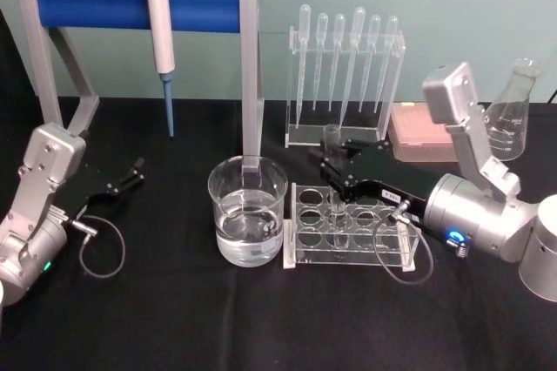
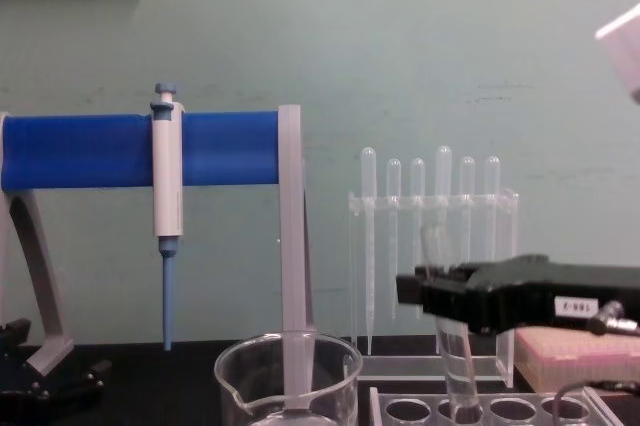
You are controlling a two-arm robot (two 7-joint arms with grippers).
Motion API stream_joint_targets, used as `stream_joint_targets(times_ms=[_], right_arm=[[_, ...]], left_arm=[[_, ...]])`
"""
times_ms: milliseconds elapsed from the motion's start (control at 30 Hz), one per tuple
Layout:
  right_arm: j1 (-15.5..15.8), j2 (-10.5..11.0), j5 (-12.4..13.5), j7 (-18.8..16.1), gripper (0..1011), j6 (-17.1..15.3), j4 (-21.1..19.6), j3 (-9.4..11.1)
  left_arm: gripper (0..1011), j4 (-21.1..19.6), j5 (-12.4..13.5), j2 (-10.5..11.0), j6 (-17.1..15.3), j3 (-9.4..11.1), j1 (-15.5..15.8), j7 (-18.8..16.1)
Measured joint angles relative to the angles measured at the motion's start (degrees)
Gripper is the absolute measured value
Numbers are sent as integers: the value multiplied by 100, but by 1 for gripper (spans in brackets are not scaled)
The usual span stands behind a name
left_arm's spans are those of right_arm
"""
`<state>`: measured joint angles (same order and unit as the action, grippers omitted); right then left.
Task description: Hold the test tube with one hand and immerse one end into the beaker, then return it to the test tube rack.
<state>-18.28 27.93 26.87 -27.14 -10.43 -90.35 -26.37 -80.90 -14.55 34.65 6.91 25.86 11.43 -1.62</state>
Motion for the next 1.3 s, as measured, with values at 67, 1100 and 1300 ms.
stream_joint_targets(times_ms=[67, 1100, 1300], right_arm=[[87, 27, 58, 50, 224, 56, -140, 70], [462, 165, 352, 384, 224, 304, -1018, 530], [462, 165, 351, 384, 224, 302, -1016, 526]], left_arm=[[1000, 0, 0, 0, 0, 0, 0, 0], [1000, 0, 0, 0, 0, 0, 0, 0], [1000, 0, 0, 0, 0, 0, 0, 0]])
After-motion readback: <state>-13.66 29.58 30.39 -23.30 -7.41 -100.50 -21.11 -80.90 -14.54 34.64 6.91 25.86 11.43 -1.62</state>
